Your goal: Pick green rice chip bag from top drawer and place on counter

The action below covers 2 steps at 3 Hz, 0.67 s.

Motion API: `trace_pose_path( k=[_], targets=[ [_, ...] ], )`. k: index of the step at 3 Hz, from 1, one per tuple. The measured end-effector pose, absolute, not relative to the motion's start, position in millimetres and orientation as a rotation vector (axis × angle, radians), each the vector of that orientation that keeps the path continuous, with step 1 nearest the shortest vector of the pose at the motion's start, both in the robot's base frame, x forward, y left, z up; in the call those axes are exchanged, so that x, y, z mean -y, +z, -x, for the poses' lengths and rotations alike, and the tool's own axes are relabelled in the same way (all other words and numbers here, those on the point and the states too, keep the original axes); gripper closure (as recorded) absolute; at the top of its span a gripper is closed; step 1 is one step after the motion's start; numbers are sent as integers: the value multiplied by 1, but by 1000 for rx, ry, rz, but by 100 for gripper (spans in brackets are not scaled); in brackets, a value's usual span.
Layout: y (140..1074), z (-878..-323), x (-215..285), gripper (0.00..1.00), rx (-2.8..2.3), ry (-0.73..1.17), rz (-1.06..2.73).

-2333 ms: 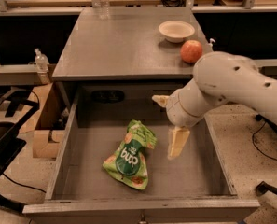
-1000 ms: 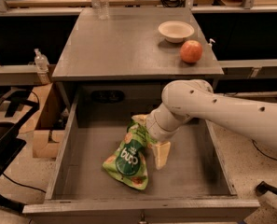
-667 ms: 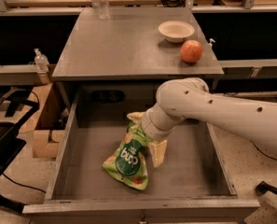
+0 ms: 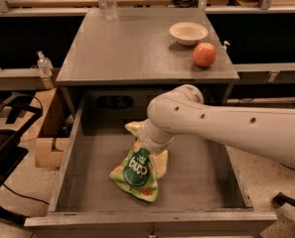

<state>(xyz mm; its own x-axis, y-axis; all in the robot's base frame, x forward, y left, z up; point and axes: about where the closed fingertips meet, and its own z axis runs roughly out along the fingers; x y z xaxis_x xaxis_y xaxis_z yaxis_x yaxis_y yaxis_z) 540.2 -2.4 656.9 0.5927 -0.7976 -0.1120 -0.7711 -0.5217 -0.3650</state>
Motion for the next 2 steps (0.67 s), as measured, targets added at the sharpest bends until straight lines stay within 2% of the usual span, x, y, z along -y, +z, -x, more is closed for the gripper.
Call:
trace_pose_path(
  k=[1,2],
  targets=[
    [639,-541,-7,5,-1255,-138,2486],
    [624,-540,-13,23,-1258,-145,2513]
  ],
)
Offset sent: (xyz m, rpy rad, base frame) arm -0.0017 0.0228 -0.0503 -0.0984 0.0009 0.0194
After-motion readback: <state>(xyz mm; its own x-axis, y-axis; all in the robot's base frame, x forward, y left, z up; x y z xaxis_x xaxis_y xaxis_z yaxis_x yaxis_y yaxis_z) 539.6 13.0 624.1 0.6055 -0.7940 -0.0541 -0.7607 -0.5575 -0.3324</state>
